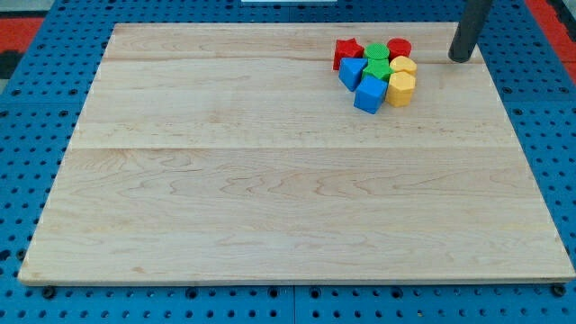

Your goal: Point at red circle

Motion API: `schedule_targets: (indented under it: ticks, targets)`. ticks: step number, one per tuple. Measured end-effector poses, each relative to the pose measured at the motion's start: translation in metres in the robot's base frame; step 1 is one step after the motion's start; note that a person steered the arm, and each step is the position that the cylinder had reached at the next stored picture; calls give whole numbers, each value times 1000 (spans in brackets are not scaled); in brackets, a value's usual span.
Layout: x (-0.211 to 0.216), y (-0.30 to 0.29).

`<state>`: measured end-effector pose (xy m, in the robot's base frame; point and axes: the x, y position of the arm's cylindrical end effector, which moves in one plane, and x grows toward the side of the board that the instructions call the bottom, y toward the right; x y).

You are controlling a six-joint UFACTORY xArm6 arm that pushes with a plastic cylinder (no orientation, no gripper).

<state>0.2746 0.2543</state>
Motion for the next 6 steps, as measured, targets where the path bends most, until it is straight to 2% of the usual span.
schedule_targets:
  ticks: [3, 4, 5, 6]
  targets:
    - [-3, 0]
    - [-42, -45]
    - [-49, -96]
    - [-49, -104]
